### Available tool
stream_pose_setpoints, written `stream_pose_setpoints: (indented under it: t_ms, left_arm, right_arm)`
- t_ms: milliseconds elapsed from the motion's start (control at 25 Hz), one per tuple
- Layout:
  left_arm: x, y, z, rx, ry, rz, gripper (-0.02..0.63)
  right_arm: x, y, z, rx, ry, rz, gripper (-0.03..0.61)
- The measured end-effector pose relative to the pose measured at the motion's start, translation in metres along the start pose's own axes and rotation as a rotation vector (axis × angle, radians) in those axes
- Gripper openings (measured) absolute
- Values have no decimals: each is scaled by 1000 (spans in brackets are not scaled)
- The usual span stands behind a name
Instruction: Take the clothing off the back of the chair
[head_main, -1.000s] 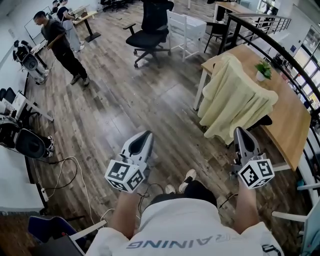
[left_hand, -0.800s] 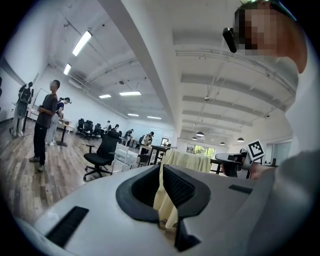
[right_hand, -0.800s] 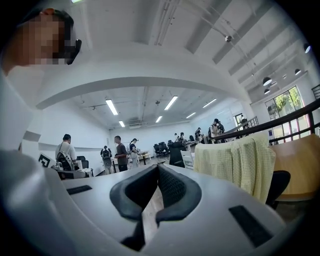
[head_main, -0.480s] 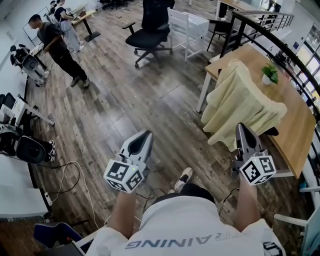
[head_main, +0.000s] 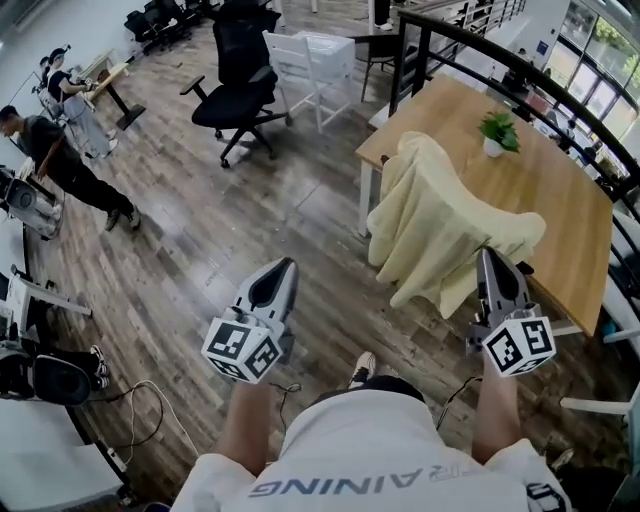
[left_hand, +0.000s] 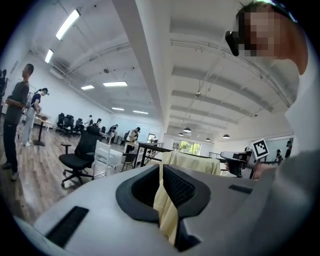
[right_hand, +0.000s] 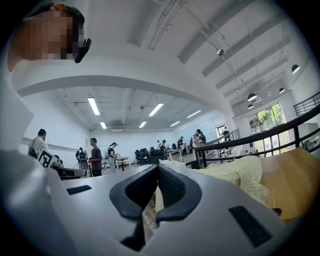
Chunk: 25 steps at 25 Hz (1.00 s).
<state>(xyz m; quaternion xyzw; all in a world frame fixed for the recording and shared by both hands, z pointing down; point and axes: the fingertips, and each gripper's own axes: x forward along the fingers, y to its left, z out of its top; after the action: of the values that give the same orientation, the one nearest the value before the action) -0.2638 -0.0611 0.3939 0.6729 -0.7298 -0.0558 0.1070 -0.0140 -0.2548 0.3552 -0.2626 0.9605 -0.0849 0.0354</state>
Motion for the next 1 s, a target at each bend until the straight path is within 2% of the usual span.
stream_pose_setpoints:
  t_ms: [320, 560, 800, 1000]
  left_arm:
    - [110, -31, 19, 28, 11, -167, 51]
    - [162, -36, 24, 25, 43, -302, 51]
    - [219, -20, 20, -4, 98, -467, 51]
    - [262, -10, 15, -4, 146, -557, 51]
  right_arm:
    - [-2, -72, 34, 5, -76, -136, 23]
    - [-20, -105, 34, 9, -72, -303, 23]
    - [-23, -113, 25, 23, -67, -507, 23]
    - [-25, -111, 16, 9, -51, -623, 23]
